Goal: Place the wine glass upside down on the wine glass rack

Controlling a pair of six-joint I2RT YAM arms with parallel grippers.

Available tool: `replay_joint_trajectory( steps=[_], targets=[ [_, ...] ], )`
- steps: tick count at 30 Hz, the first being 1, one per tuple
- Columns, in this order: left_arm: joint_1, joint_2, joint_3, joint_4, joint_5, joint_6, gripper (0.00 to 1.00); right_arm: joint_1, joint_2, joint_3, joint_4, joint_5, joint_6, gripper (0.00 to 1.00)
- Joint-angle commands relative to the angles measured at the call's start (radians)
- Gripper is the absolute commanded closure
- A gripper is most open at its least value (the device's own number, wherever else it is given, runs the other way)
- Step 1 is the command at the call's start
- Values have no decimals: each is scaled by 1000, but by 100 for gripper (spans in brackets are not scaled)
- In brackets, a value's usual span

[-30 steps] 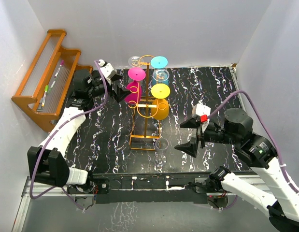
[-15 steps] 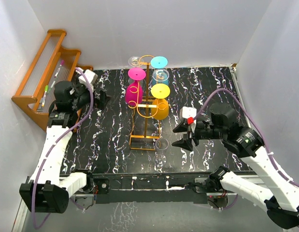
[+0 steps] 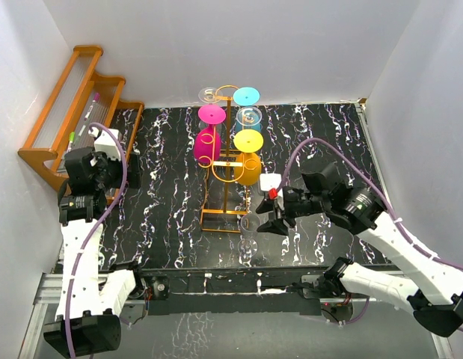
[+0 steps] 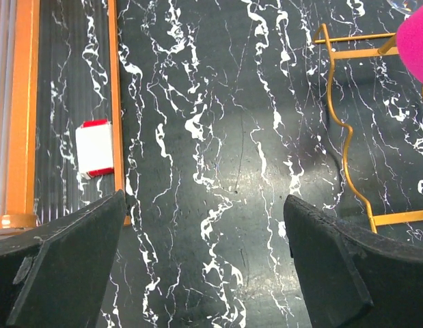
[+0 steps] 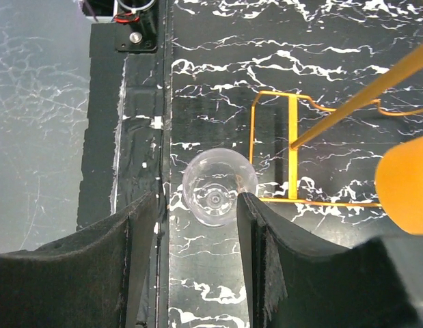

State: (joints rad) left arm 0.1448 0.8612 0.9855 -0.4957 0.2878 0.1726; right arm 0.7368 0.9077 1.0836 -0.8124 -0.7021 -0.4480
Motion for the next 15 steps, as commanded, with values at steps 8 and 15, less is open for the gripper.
replay_joint_trajectory(
  steps=[8,15],
  targets=[
    [18,-15,-47,6,6,-39,3,165,43,21,18,155,5,52],
    [24,-32,-65,2,47,-24,3,166,42,-16,25,176,6,52]
  ],
)
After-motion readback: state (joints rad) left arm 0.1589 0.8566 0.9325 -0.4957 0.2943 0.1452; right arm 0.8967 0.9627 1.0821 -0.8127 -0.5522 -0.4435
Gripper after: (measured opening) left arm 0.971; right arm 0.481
